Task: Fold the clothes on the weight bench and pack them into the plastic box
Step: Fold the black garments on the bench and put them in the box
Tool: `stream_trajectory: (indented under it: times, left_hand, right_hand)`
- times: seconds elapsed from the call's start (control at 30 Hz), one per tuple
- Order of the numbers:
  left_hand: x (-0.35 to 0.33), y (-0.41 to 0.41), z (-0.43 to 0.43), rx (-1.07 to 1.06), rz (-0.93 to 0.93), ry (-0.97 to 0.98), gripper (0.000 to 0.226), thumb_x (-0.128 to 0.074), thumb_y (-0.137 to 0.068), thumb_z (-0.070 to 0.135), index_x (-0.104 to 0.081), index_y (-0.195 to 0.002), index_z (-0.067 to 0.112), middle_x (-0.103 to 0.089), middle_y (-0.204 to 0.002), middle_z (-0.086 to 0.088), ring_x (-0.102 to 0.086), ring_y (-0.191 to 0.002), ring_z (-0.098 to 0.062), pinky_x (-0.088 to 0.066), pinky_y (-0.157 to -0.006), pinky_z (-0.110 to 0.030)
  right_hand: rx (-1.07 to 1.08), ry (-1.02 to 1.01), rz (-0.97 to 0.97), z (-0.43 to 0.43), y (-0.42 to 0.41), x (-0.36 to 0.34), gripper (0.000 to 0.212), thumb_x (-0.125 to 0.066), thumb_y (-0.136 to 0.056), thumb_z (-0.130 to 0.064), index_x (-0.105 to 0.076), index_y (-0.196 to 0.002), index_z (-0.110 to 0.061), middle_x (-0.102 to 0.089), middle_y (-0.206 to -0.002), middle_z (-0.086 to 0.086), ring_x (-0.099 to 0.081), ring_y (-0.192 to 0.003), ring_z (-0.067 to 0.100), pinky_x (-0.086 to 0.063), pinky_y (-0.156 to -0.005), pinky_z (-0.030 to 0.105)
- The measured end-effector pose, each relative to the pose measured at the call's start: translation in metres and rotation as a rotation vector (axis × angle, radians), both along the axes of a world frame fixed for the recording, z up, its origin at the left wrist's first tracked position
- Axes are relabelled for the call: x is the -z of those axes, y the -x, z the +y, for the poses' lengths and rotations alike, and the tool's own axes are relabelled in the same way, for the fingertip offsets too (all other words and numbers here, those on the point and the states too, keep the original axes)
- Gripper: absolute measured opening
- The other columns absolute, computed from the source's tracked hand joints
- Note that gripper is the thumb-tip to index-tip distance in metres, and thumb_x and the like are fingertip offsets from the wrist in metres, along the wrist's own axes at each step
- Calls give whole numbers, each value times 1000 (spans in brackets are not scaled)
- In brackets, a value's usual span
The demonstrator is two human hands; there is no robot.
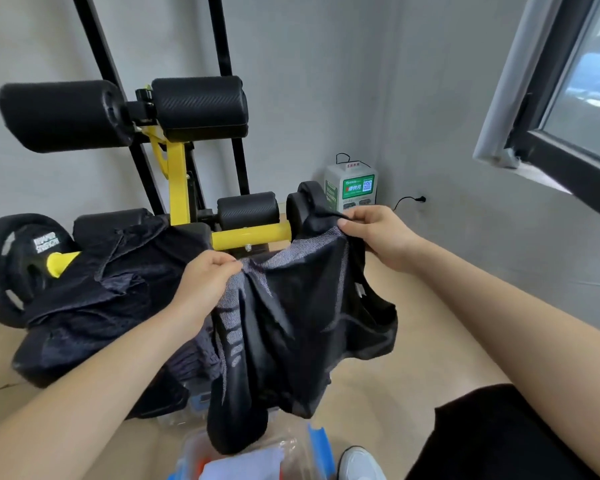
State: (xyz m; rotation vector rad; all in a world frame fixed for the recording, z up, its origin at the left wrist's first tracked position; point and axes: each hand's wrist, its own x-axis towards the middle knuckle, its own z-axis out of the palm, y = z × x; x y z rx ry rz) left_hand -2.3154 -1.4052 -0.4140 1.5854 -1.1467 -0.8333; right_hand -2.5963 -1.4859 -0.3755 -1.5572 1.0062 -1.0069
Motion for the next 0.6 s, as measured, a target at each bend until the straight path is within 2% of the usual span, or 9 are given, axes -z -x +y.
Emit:
stream_trajectory:
  times: [0.13,0.23,0.3,0.33,0.4,0.47,0.5,0.53,0.6]
  left_hand:
    - [-9,9,9,157,-6,19,32,-73,-87,28,-65,-118,29,-68,-116,7,-64,-109,-10,-48,-92,-27]
    - [-20,25,17,380,-111,126,62,-82,-80,36,-54,-135,35,-60,-129,18,-57,-119,1,-45,-94,-19]
    - [-21,33,18,421,-185,167,66,-84,-76,42,-54,-135,36,-60,-129,22,-54,-120,7,-43,-98,-17]
    - [-20,35,17,389,-220,192,61,-83,-77,42,-58,-132,34,-63,-125,22,-55,-116,10,-42,-97,-15]
    - [-21,37,17,317,-227,263,35,-81,-82,33,-71,-115,25,-71,-100,21,-62,-92,11,-45,-82,-12]
    - [-24,34,17,261,-175,314,13,-79,-85,23,-78,-97,17,-71,-76,17,-61,-69,7,-44,-67,-12]
    - [-26,31,17,236,-163,325,9,-78,-86,21,-79,-93,16,-71,-74,14,-60,-67,5,-43,-65,-12]
    - [-28,26,17,213,-159,333,7,-78,-86,20,-79,-91,15,-71,-74,12,-60,-66,4,-43,-64,-12]
    - [-31,19,18,170,-142,343,6,-76,-87,20,-78,-89,15,-71,-75,8,-61,-68,4,-44,-66,-11]
  right_hand:
    - [-171,54,8,11,-23,-4,7,-67,-91,-11,-71,-92,-6,-63,-85,15,-55,-82,25,-43,-81,40]
    - [-239,62,46,19,-42,-4,18,-79,-79,-26,-72,-91,-14,-61,-79,13,-49,-78,32,-34,-75,48]
    - [-258,53,59,21,-51,-4,26,-84,-69,-34,-68,-85,-21,-58,-71,7,-44,-75,32,-31,-70,49]
    - [-260,63,81,21,-54,-3,27,-84,-67,-35,-66,-83,-24,-57,-68,5,-42,-73,32,-31,-66,49]
    - [-271,69,112,23,-59,-2,26,-83,-70,-35,-64,-84,-23,-55,-67,6,-39,-68,30,-30,-57,48]
    - [-296,29,81,26,-58,-1,19,-76,-81,-22,-63,-92,-15,-57,-67,6,-44,-58,25,-32,-54,43]
    - [-308,-15,68,27,-57,0,15,-71,-85,-12,-62,-96,-10,-61,-71,6,-54,-60,21,-42,-57,40]
    - [-328,-56,80,28,-55,2,17,-67,-86,-5,-60,-101,-6,-65,-79,8,-62,-68,18,-52,-68,40]
    - [-379,-83,201,29,-53,9,28,-69,-84,-8,-60,-110,-5,-70,-98,11,-66,-90,16,-54,-86,37]
